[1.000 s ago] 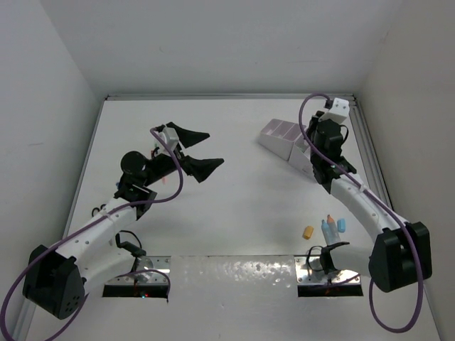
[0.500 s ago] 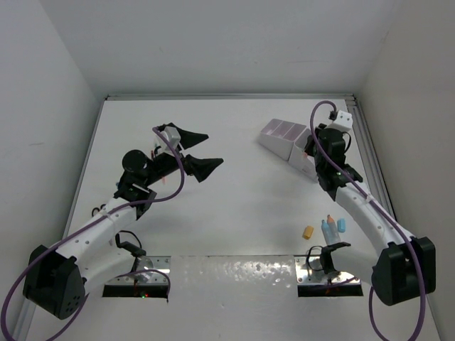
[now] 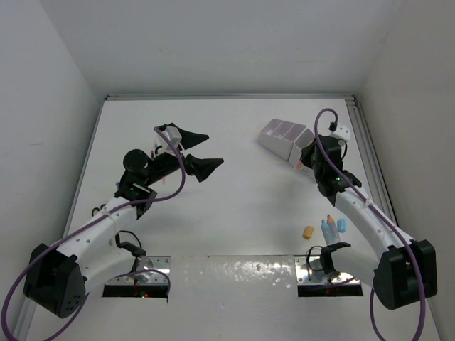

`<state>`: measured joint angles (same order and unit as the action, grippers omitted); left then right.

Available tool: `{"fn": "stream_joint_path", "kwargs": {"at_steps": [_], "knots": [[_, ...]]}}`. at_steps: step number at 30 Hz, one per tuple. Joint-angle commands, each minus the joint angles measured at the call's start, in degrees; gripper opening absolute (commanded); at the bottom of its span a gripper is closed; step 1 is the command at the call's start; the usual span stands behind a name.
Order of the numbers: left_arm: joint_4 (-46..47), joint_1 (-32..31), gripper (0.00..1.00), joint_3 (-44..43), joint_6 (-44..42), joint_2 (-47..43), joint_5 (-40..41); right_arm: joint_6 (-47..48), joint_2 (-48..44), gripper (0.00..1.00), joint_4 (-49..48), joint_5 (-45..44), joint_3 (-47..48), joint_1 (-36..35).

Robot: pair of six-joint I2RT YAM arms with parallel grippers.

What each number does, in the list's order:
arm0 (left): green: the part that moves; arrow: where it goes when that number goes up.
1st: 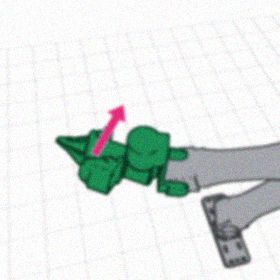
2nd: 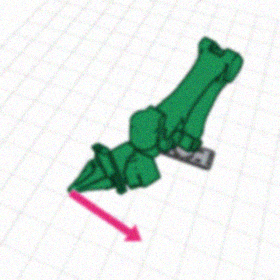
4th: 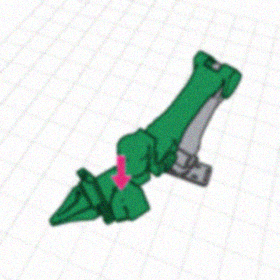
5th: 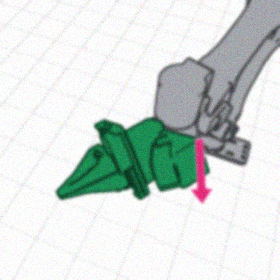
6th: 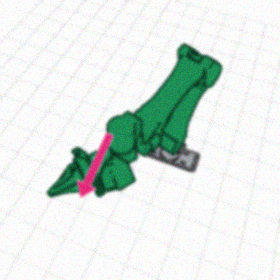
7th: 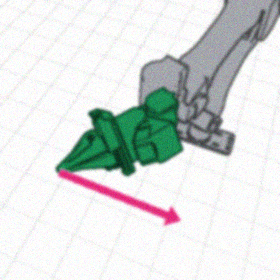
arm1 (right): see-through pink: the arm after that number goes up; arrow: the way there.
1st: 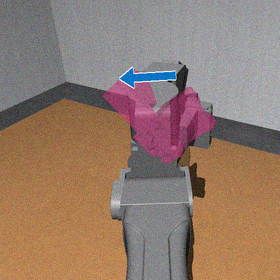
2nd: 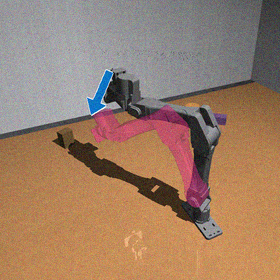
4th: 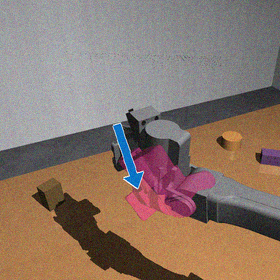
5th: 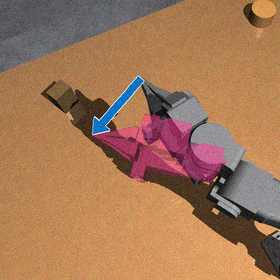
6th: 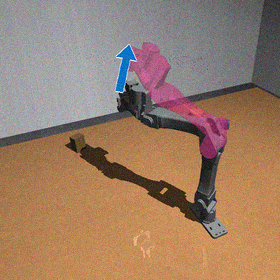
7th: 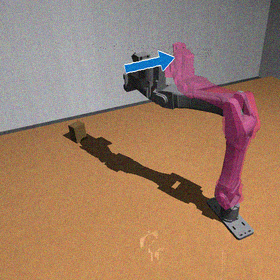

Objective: Sort the stationery into containers
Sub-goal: Place the pen in the storage box.

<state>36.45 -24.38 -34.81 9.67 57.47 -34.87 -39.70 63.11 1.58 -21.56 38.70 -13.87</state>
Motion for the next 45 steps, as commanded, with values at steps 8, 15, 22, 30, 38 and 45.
{"fn": "stream_joint_path", "kwargs": {"at_steps": [8,15,22,30,38,45], "knots": [[2.0,-0.3,1.00,-0.8,0.5,-0.3,0.4,-5.2,-2.9,0.00,2.4,-0.6,-3.5,-3.8],[2.4,-0.6,1.00,-0.3,0.7,-0.4,0.3,-6.3,-3.5,0.00,4.0,-2.6,-4.2,-7.2],[2.8,-0.9,1.00,-0.3,0.6,-0.3,0.4,-7.5,-4.2,0.00,4.3,-3.7,-5.9,-9.8],[2.8,-1.2,1.00,-0.1,0.6,-0.6,0.4,-4.2,-3.9,0.00,3.6,-4.7,-3.6,-9.5],[2.4,-1.7,1.00,-0.3,0.1,-1.3,0.5,3.3,0.9,0.00,-8.0,-8.5,3.2,-4.6],[1.0,-1.5,1.00,1.1,-0.5,-3.6,2.2,6.0,7.8,0.00,-20.1,-20.3,7.2,-2.2]]}}
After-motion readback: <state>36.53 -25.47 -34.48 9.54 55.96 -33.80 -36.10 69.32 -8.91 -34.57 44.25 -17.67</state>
